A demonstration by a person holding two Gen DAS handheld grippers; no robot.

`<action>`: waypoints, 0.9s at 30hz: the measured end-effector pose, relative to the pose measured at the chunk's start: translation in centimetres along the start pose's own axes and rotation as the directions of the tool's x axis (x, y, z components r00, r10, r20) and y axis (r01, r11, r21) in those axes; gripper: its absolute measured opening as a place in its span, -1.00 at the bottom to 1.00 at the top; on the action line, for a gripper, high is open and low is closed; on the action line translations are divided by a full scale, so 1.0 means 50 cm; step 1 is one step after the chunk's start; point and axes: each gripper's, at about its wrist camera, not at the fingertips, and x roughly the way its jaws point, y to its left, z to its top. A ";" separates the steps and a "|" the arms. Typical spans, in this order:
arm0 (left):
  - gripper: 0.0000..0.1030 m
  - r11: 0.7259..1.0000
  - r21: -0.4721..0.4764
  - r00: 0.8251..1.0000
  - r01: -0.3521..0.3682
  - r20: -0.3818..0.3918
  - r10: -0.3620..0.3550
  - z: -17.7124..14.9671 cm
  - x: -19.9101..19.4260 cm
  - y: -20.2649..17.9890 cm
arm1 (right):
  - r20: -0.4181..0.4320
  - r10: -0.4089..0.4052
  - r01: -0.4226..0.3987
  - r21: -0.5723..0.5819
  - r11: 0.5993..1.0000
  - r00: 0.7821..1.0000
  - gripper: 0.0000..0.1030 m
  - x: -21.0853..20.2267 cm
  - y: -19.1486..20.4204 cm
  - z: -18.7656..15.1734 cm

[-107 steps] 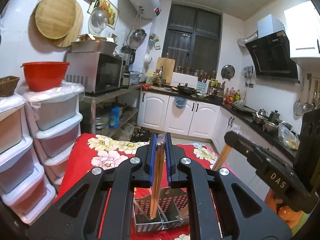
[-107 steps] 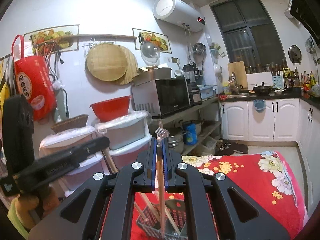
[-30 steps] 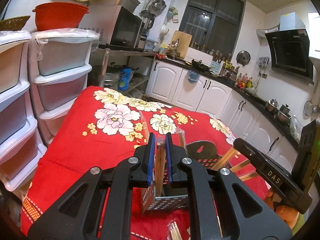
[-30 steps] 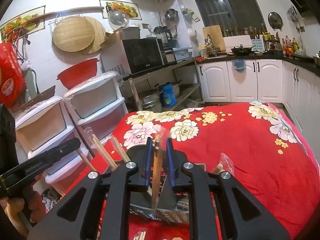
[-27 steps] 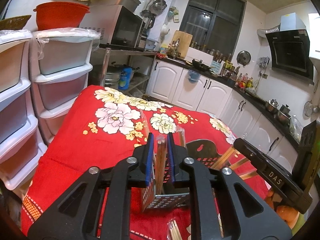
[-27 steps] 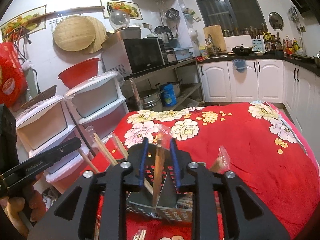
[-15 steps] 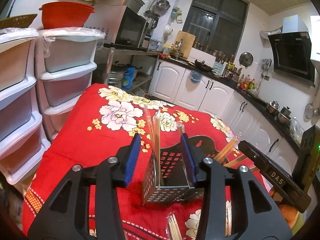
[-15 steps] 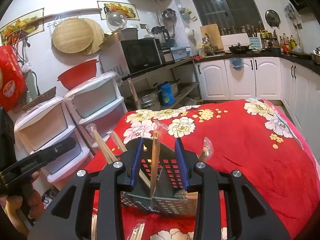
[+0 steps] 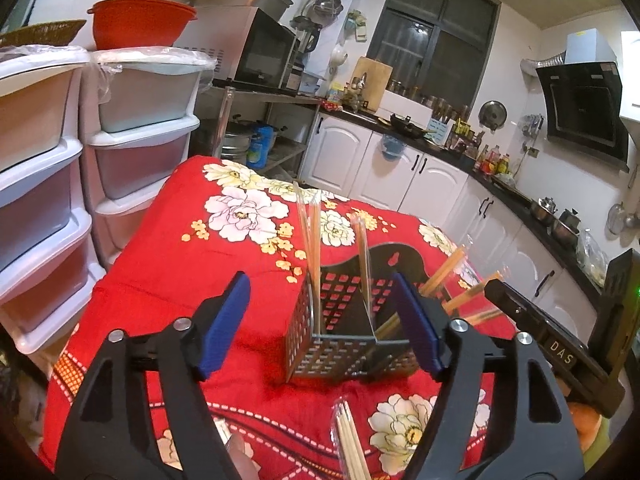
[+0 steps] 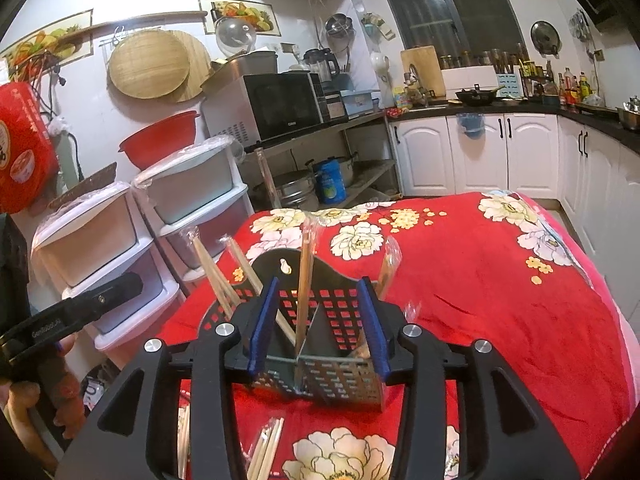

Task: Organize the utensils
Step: 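Move both open tools back over the chopstick packs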

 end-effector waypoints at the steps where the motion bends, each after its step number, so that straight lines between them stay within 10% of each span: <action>1: 0.38 1.000 -0.001 1.000 0.000 -0.001 0.000 -0.004 -0.002 0.000 | -0.001 0.000 0.000 -0.003 1.000 1.000 -0.20 -0.003 0.001 -0.003; 10: 0.75 1.000 -0.003 1.000 0.003 -0.022 -0.003 -0.030 -0.017 0.003 | -0.011 -0.012 0.012 -0.022 1.000 1.000 -0.09 -0.026 0.007 -0.025; 27: 0.77 1.000 0.001 0.997 -0.001 -0.077 0.002 -0.091 -0.019 0.001 | -0.057 -0.067 0.064 -0.060 0.996 0.996 0.08 -0.058 -0.006 -0.082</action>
